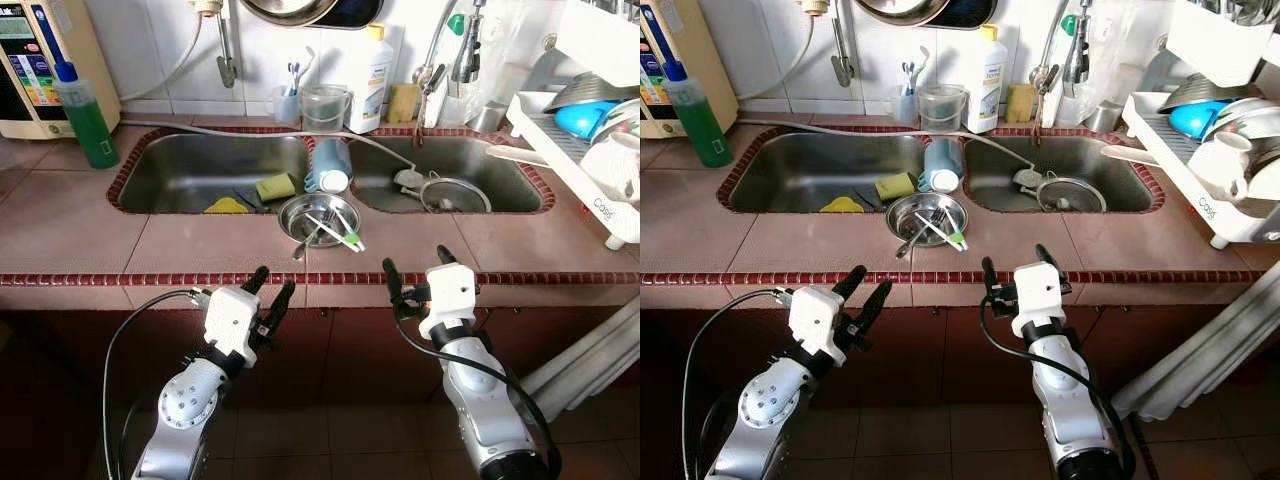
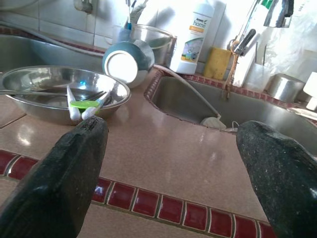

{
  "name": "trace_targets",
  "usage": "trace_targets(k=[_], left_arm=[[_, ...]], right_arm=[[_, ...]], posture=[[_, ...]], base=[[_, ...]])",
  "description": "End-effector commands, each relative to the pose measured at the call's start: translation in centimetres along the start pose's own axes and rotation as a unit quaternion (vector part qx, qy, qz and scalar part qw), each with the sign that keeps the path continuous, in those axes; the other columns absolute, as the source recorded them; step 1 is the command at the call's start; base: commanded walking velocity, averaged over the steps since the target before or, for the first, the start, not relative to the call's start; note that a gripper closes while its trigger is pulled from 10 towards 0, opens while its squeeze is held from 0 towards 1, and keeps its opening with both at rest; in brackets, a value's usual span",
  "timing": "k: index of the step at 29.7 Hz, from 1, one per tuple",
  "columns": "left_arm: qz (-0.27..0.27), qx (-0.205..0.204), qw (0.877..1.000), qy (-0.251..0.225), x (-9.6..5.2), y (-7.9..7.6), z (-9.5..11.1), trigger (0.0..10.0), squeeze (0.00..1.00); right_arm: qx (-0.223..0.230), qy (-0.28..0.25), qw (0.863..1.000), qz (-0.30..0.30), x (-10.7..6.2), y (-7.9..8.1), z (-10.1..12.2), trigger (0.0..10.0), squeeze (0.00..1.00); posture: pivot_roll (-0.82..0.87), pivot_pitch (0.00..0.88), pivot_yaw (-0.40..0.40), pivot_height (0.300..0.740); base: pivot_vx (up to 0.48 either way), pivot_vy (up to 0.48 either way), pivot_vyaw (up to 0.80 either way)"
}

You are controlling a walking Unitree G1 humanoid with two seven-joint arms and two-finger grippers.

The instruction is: Kitchen organization

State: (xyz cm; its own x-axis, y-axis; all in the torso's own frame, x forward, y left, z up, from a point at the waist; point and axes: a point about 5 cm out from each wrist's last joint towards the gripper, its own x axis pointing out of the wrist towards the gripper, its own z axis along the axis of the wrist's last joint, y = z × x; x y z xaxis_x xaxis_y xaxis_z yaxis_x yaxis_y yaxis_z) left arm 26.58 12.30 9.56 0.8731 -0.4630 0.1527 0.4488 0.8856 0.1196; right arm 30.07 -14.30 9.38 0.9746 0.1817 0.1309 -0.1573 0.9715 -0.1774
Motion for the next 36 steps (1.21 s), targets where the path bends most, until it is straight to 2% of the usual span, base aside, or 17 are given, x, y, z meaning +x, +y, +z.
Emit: trace_targets(k=[1, 13, 21, 22, 24, 31, 36], left_arm=[[-0.009, -0.003, 1.000, -0.010, 0.4, 0.1, 0.5, 10.0, 1.00], [-0.025, 0.000, 1.000, -0.015, 0.4, 0.2, 0.8, 10.0, 1.00], [-0.037, 0.030, 0.999, -0.013, 0.3, 0.1, 1.1, 10.0, 1.00], [-0.040, 0.034, 0.999, -0.016, 0.3, 0.0, 1.2, 10.0, 0.00], [-0.050, 0.046, 0.997, -0.021, 0.0, -0.5, 1.6, 10.0, 0.00], [-0.060, 0.053, 0.996, -0.036, -0.3, -1.0, 2.7, 10.0, 0.00], [-0.069, 0.053, 0.996, -0.034, -1.0, -1.9, 3.1, 10.0, 0.00]], right_arm=[[0.001, 0.001, 1.000, 0.001, 0.1, -0.2, -0.1, 10.0, 0.00], [-0.004, 0.002, 1.000, -0.003, 0.0, -0.6, -0.2, 10.0, 0.00], [-0.009, 0.001, 1.000, -0.001, 0.3, -0.9, -0.1, 10.0, 0.00], [-0.010, 0.001, 1.000, -0.001, 0.3, -1.0, -0.1, 10.0, 0.00], [-0.017, 0.000, 1.000, 0.006, 0.8, -1.3, 0.1, 10.0, 0.00], [-0.027, 0.002, 1.000, 0.009, 1.7, -2.1, 0.3, 10.0, 0.00], [-0.032, 0.002, 0.999, 0.017, 2.8, -2.2, 0.7, 10.0, 0.00]], posture=[[-0.17, 0.000, -0.029, 0.740], [-0.17, 0.000, -0.019, 0.740], [-0.17, 0.000, -0.015, 0.740], [-0.17, 0.000, -0.015, 0.740], [-0.17, 0.000, -0.014, 0.740], [-0.15, 0.005, -0.025, 0.740], [-0.14, 0.047, -0.032, 0.740]], base=[[0.000, 0.000, 0.00], [0.000, 0.000, 0.00], [0.000, 0.000, 0.00], [0.000, 0.000, 0.00], [0.000, 0.000, 0.00], [0.000, 0.000, 0.00], [0.000, 0.000, 0.00]])
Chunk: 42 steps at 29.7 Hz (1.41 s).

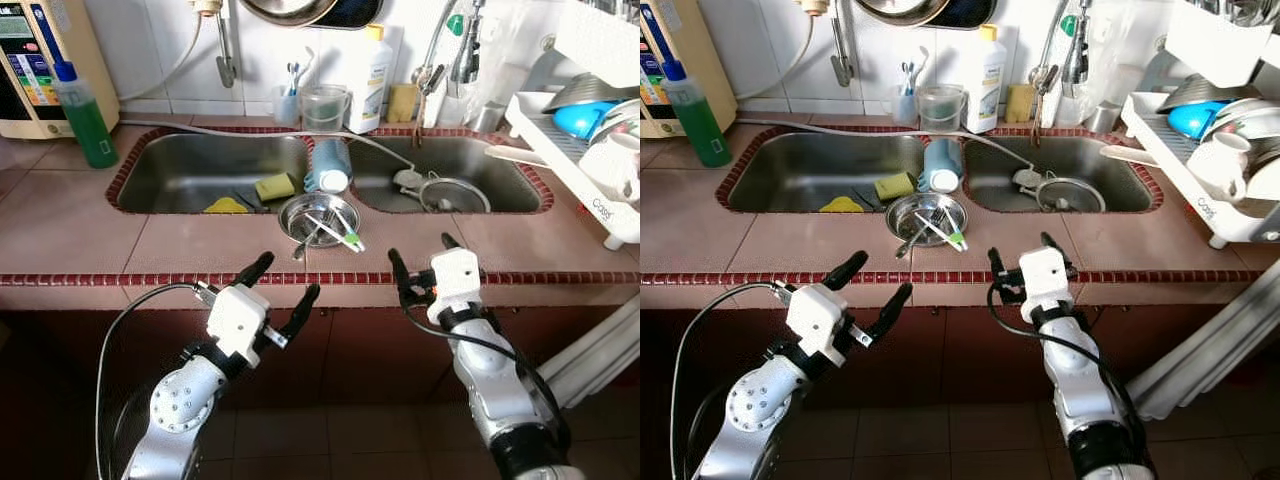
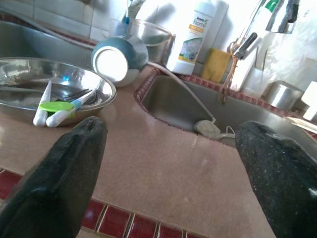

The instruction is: Kitchen organization

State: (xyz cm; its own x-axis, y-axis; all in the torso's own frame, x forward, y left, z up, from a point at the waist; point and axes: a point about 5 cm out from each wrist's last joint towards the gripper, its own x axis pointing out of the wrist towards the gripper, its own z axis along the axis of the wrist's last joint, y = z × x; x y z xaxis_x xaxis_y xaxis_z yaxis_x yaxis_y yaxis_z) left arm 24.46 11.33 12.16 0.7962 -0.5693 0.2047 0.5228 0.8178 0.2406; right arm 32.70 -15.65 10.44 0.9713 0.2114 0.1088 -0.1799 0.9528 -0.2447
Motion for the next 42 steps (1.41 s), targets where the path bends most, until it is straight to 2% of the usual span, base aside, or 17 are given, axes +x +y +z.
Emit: trace_targets(k=[1, 8, 14, 22, 35, 42], left_arm=[[-0.012, 0.000, 1.000, 0.004, -0.1, -0.6, 0.2, 10.0, 0.00], [-0.023, -0.004, 1.000, 0.006, -0.6, -1.7, 1.1, 10.0, 0.00], [-0.019, -0.008, 1.000, 0.008, -0.7, -1.9, 1.5, 10.0, 0.00], [-0.015, -0.008, 1.000, 0.009, -0.6, -2.1, 1.9, 10.0, 0.00], [-0.007, -0.009, 1.000, 0.012, -0.6, -2.2, 2.0, 10.0, 0.00], [-0.013, -0.009, 1.000, 0.011, -0.6, -2.6, 2.2, 10.0, 0.00]], right_arm=[[-0.001, -0.005, 1.000, 0.001, 0.5, -0.3, 0.3, 10.0, 0.00], [0.016, -0.006, 0.999, 0.029, 1.8, 0.1, 0.8, 10.0, 0.00], [0.034, -0.011, 0.997, 0.064, 2.5, 1.2, 1.1, 10.0, 0.00], [0.032, -0.009, 0.995, 0.096, 3.2, 2.2, 1.3, 10.0, 0.00], [0.042, -0.007, 0.992, 0.117, 3.0, 2.6, 0.9, 10.0, 0.00], [0.023, 0.005, 0.993, 0.116, 3.6, 1.8, 1.1, 10.0, 0.00]], posture=[[-0.14, 0.047, -0.032, 0.740], [-0.13, 0.097, -0.033, 0.740], [-0.12, 0.113, -0.034, 0.740], [-0.11, 0.122, -0.038, 0.740], [-0.10, 0.119, -0.043, 0.740], [-0.10, 0.120, -0.047, 0.740]], base=[[0.000, 0.000, 0.00], [0.000, 0.000, 0.00], [0.000, 0.000, 0.00], [0.000, 0.000, 0.00], [0.000, 0.000, 0.00], [0.000, 0.000, 0.00]])
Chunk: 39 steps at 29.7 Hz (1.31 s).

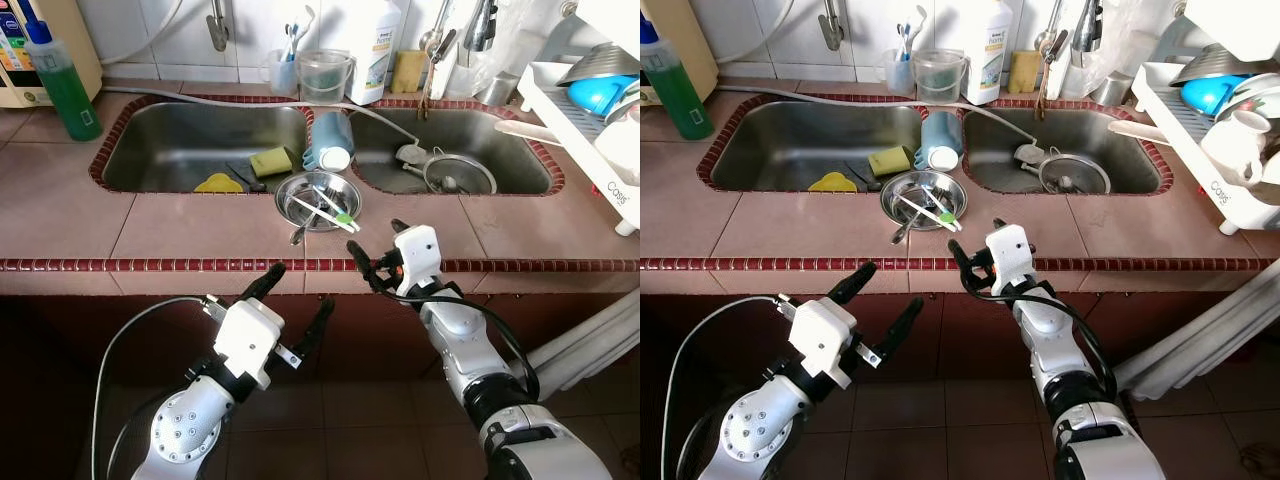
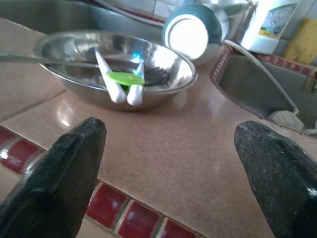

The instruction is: Kitchen organization

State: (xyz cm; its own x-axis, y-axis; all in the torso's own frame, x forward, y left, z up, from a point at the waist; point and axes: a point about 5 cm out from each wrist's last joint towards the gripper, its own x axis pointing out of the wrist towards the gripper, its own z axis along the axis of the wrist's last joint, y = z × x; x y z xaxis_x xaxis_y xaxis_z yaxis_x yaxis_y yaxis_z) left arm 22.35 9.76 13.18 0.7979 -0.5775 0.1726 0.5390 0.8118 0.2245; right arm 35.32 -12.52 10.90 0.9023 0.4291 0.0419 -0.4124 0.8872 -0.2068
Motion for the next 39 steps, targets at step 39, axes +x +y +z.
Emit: trace_targets(k=[39], left_arm=[[-0.023, 0.007, 1.000, -0.003, -0.4, -2.3, 0.6, 10.0, 0.00]], right_arm=[[-0.173, 0.038, 0.981, 0.079, 1.9, -2.4, 2.6, 10.0, 0.00]], posture=[[-0.10, 0.156, -0.064, 0.740]], base=[[0.000, 0.000, 0.00]])
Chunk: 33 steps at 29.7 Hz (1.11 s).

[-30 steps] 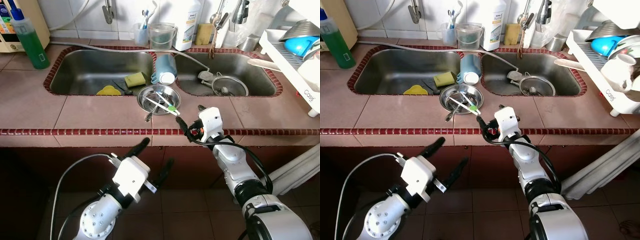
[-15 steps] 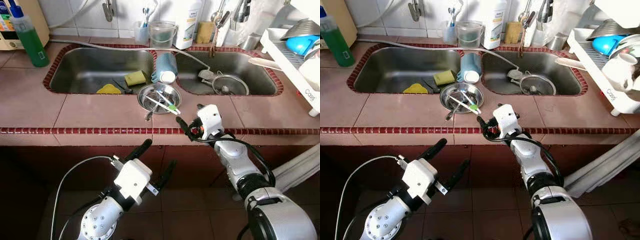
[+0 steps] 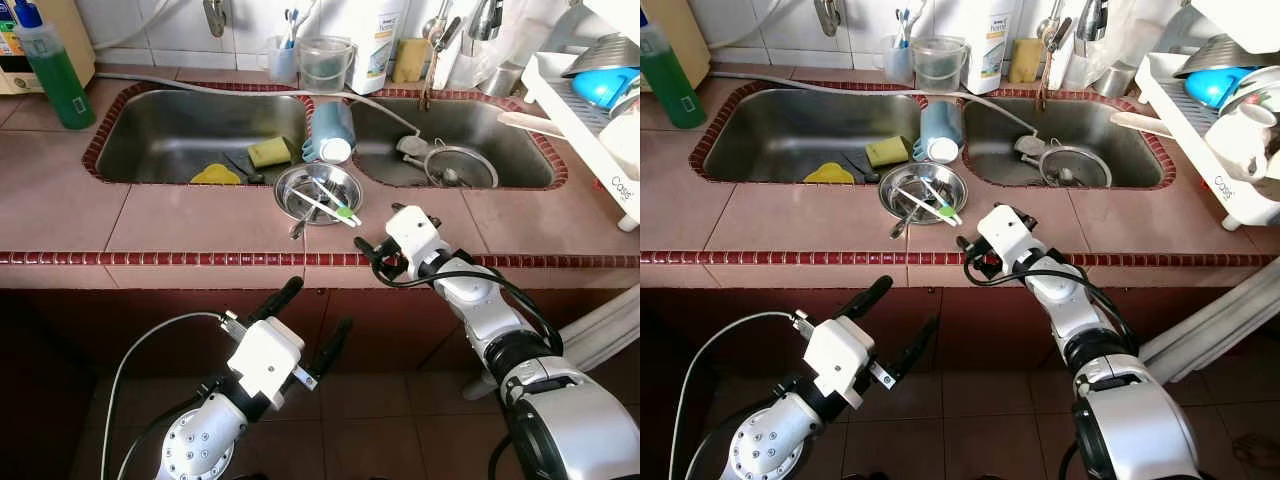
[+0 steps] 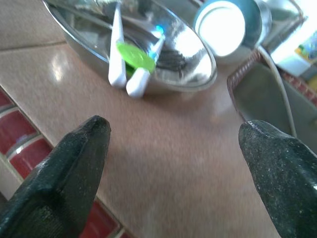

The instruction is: Kitchen organization

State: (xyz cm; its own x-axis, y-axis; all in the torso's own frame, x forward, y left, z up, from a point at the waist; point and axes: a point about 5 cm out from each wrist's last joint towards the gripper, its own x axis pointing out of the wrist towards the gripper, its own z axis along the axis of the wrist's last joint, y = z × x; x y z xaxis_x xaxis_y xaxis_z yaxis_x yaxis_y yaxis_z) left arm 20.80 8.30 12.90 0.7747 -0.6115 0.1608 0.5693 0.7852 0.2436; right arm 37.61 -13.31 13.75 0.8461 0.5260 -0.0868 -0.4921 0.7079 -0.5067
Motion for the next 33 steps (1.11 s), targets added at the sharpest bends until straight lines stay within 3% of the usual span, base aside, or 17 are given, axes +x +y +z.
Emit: trace_targets(k=[1, 15, 19, 20, 21, 22, 23, 25, 26, 28, 29, 33], left_arm=[[-0.002, 0.000, 1.000, -0.004, 0.1, -0.2, 0.3, 10.0, 0.00], [-0.001, 0.002, 1.000, -0.006, 0.2, -0.2, 0.4, 10.0, 0.00], [-0.001, 0.002, 1.000, -0.006, 0.3, -0.2, 0.4, 10.0, 0.00], [-0.001, 0.002, 1.000, -0.006, 0.3, -0.2, 0.4, 10.0, 0.00], [-0.001, 0.002, 1.000, -0.006, 0.3, -0.2, 0.4, 10.0, 0.00], [-0.001, 0.002, 1.000, -0.006, 0.3, -0.2, 0.4, 10.0, 0.00], [-0.001, 0.003, 1.000, -0.006, 0.3, -0.2, 0.4, 10.0, 0.00], [0.000, 0.002, 1.000, -0.006, 0.3, -0.2, 0.4, 10.0, 0.00], [0.000, 0.002, 1.000, -0.006, 0.4, -0.2, 0.4, 10.0, 0.00], [-0.002, 0.003, 1.000, -0.007, 0.4, -0.3, 0.4, 10.0, 0.00], [-0.002, 0.003, 1.000, -0.007, 0.4, -0.3, 0.4, 10.0, 0.00], [-0.001, 0.002, 1.000, -0.007, 0.4, -0.3, 0.4, 10.0, 0.00]], right_arm=[[-0.011, -0.007, 1.000, 0.004, 0.2, -0.3, 0.5, 10.0, 0.00], [-0.018, -0.039, 0.999, 0.004, 0.9, -0.4, 2.0, 9.9, 0.00], [-0.020, -0.038, 0.999, 0.004, 0.9, -0.4, 2.0, 9.5, 0.00], [-0.021, -0.038, 0.999, 0.003, 0.9, -0.4, 2.0, 7.5, 0.00], [-0.021, -0.038, 0.999, 0.003, 1.0, -0.4, 2.0, 6.9, 0.00], [-0.021, -0.038, 0.999, 0.003, 1.0, -0.4, 2.0, 6.9, 0.00], [-0.021, -0.038, 0.999, 0.002, 1.0, -0.5, 2.1, 4.5, 0.00], [-0.021, -0.039, 0.999, 0.002, 1.0, -0.5, 2.1, 4.1, 0.00], [-0.021, -0.039, 0.999, 0.002, 1.0, -0.5, 2.1, 2.1, 0.00], [-0.021, -0.040, 0.999, 0.003, 1.0, -0.5, 2.1, 1.9, 0.00], [-0.022, -0.042, 0.999, 0.003, 1.0, -0.4, 2.2, 0.0, 0.00], [-0.021, -0.045, 0.999, 0.004, 1.1, -0.5, 2.4, 0.0, 0.00]], posture=[[-0.10, 0.156, -0.064, 0.740], [-0.10, 0.154, -0.065, 0.740], [-0.10, 0.153, -0.066, 0.740], [-0.10, 0.153, -0.066, 0.740], [-0.10, 0.153, -0.066, 0.740], [-0.10, 0.153, -0.066, 0.740], [-0.10, 0.153, -0.066, 0.740], [-0.10, 0.153, -0.066, 0.740], [-0.10, 0.153, -0.066, 0.740], [-0.10, 0.153, -0.066, 0.740], [-0.10, 0.153, -0.066, 0.740], [-0.10, 0.153, -0.066, 0.740]], base=[[0.000, 0.000, 0.00], [0.000, 0.000, 0.00], [0.000, 0.000, 0.00], [0.000, 0.000, 0.00], [0.000, 0.000, 0.00], [0.000, 0.000, 0.00], [0.000, 0.000, 0.00], [0.000, 0.000, 0.00], [0.000, 0.000, 0.00], [0.000, 0.000, 0.00], [0.000, 0.000, 0.00], [0.000, 0.000, 0.00]])
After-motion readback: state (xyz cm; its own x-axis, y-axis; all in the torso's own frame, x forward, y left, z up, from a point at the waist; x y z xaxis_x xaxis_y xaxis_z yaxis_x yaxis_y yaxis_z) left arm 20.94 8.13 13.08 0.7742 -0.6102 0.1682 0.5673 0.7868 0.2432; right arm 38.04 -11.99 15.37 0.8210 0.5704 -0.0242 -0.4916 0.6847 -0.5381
